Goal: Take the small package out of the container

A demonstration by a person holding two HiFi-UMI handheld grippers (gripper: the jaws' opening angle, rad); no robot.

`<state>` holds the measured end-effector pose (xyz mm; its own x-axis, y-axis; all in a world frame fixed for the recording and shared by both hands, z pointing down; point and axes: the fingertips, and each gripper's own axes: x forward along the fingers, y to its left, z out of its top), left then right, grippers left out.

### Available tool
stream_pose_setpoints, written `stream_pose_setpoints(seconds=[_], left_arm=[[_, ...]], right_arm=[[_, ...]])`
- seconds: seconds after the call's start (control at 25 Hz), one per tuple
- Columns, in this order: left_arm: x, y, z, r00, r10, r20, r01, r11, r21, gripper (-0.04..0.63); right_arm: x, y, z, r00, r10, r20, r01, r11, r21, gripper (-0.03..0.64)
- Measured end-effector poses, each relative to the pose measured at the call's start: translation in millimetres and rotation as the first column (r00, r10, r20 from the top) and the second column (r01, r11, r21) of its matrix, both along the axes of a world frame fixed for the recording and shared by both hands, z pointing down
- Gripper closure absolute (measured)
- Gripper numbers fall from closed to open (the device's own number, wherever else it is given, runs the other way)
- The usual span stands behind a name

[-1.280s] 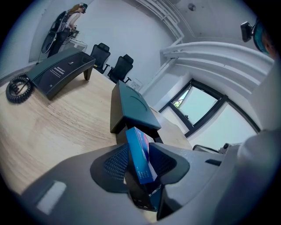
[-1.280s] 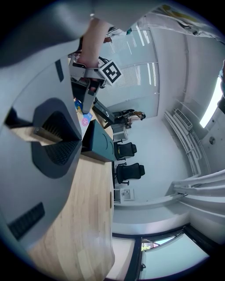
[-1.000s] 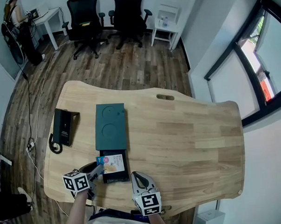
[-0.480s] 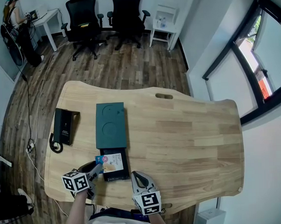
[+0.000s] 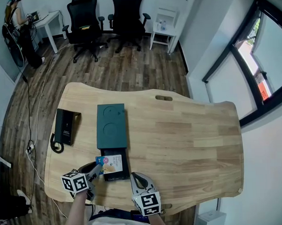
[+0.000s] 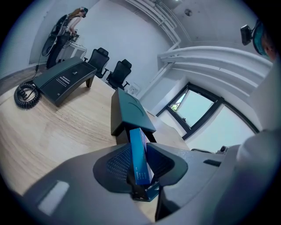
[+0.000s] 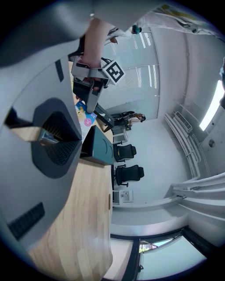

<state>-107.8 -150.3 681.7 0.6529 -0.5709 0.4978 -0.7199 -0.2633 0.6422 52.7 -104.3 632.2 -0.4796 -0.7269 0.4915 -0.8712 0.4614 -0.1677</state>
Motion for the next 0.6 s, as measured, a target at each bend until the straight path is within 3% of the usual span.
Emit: stream_pose_setpoints(seconds=[0.4, 0.6], left_arm=[[0, 3, -9, 1.000, 0.005, 0.002, -0.005, 1.000, 0.024, 0.497], [-2, 3, -13, 0.998, -0.030, -0.047, 0.031, 0.999, 0.013, 0.503]], right_arm=[[1, 5, -6, 1.000, 0.007, 0.000, -0.007, 1.000, 0.009, 0.613], [2, 9, -9, 1.000, 0.008, -0.004, -0.008, 1.000, 0.016, 0.613]])
